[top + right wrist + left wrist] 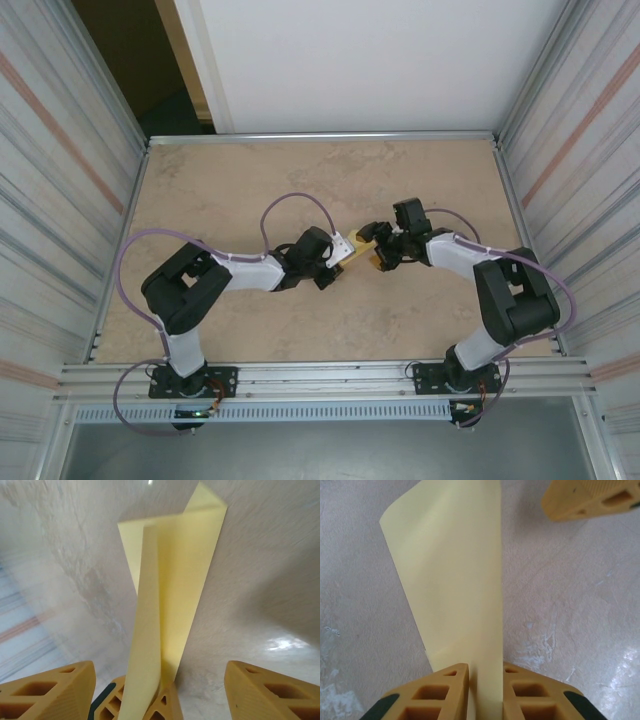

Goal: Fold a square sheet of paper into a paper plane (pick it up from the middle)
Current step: Fold the wing for the fifth time at the center of the table.

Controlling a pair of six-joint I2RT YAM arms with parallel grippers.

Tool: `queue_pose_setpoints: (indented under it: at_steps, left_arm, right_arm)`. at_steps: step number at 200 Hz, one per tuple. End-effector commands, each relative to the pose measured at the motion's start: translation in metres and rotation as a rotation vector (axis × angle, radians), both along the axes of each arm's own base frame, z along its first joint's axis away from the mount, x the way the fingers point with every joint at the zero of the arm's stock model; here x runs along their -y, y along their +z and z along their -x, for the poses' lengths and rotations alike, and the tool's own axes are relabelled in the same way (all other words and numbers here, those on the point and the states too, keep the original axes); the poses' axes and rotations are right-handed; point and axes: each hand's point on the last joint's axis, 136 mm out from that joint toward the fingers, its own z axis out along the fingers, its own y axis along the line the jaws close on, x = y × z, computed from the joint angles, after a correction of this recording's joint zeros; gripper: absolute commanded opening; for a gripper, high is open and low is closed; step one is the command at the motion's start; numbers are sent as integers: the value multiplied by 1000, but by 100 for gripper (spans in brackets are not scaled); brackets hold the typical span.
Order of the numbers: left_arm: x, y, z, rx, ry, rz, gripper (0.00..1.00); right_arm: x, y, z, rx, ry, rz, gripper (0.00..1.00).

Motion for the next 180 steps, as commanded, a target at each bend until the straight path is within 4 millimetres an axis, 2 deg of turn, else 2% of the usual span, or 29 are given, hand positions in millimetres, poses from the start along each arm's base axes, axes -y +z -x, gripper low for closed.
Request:
queue_pose_setpoints:
  at_steps: [1,26,62,135,180]
  left_arm:
    - [0,-6,6,-44,-4,29,21]
    - [-2,-9,9,-84,1,65,21]
    - [-4,-15,13,-125,4,85,21]
    - [-10,-17,10,-99,4,48,22]
    - [-10,-17,8,-36,-9,2,22]
  right_arm:
    - [20,11,-2,38,-11,64,69]
    - [34,6,3,42,-7,110,70]
    - [36,4,8,45,24,110,70]
    - [5,-1,20,-57,67,2,71]
    - [-19,-15,23,-148,68,1,71]
